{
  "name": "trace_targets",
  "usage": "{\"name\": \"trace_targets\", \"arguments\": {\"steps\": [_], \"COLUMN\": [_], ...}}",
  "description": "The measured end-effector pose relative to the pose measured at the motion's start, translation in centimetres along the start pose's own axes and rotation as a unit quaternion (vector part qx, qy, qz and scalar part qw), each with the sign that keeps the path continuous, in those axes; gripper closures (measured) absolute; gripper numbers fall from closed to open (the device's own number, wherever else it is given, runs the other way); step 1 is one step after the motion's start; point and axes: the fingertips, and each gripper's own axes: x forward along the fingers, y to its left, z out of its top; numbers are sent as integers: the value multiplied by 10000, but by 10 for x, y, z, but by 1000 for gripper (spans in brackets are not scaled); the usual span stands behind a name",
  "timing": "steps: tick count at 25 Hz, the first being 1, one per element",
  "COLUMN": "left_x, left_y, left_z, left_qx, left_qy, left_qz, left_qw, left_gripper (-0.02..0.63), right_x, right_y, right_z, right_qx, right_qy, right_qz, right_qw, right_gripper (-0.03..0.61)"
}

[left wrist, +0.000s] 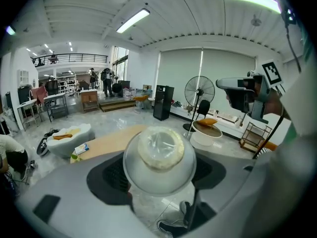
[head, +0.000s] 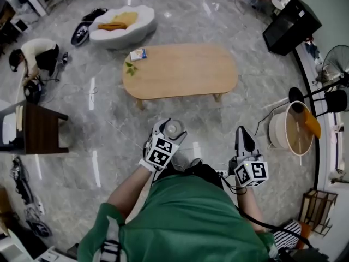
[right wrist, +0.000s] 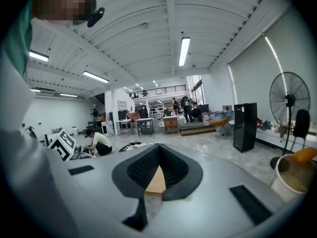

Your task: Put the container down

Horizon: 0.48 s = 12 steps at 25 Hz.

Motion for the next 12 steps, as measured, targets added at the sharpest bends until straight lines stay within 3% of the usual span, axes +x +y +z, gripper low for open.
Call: {"name": "trace_targets", "arguments": {"steps": [5, 12], "left_x": [28, 76], "left_y": [27, 76], "left_z": [22, 62], "left_qx": [-133, -382], "left_qy": [78, 188], "left_qz": [182, 788], "left_qw": [9997, 9960], "left_gripper": [272, 271], "right_x": [54, 159], "right_y": [-21, -55], "right_z": [3, 18], "right_qx": [53, 182], "right_qy": [43, 24], "right_qz": [237, 980], "right_qw": [9997, 9950], "right_gripper": [557, 558]}}
